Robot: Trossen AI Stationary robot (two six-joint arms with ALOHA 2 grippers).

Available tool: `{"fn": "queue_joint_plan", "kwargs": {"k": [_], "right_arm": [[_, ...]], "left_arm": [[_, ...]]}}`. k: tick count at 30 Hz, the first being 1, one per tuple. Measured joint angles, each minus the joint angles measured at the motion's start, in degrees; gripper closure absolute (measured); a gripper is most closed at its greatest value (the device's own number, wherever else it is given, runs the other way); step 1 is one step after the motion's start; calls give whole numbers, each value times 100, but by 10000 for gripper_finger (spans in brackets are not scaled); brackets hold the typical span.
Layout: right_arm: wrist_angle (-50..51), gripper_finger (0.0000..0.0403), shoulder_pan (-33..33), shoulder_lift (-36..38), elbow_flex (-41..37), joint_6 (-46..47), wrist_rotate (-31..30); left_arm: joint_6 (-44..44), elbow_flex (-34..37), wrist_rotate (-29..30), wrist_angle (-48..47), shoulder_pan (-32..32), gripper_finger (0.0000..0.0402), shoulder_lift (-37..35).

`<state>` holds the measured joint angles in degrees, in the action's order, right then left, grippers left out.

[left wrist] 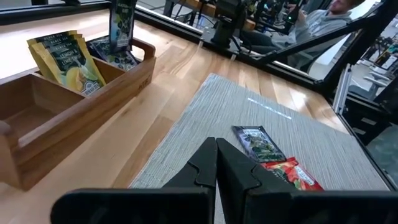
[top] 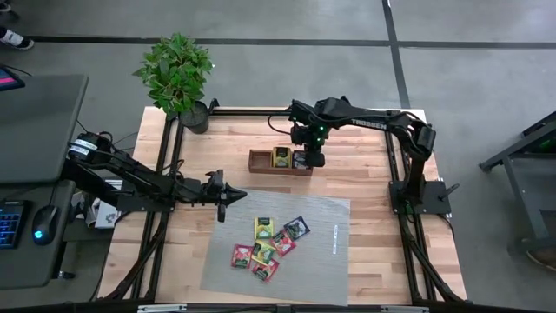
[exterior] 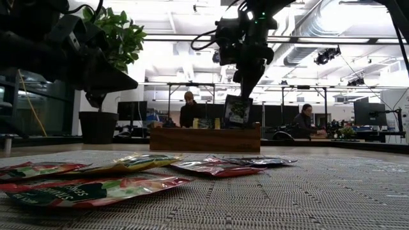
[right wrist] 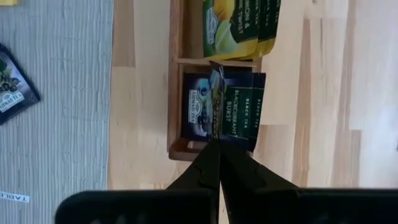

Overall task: Pick & Place Tea
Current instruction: Put the violet tea bag into the right section of the wooden organizer

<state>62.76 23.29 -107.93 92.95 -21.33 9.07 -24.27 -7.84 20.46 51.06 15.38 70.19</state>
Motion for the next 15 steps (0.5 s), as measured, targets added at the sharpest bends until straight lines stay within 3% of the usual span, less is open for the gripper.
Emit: {"fn": "queue_joint_plan", "kwargs": {"k": [15], "right_arm": [[42,403,-7,-340,0,25,25]], "left_arm": [[-2,2,5,-23,0,401,0]]}}
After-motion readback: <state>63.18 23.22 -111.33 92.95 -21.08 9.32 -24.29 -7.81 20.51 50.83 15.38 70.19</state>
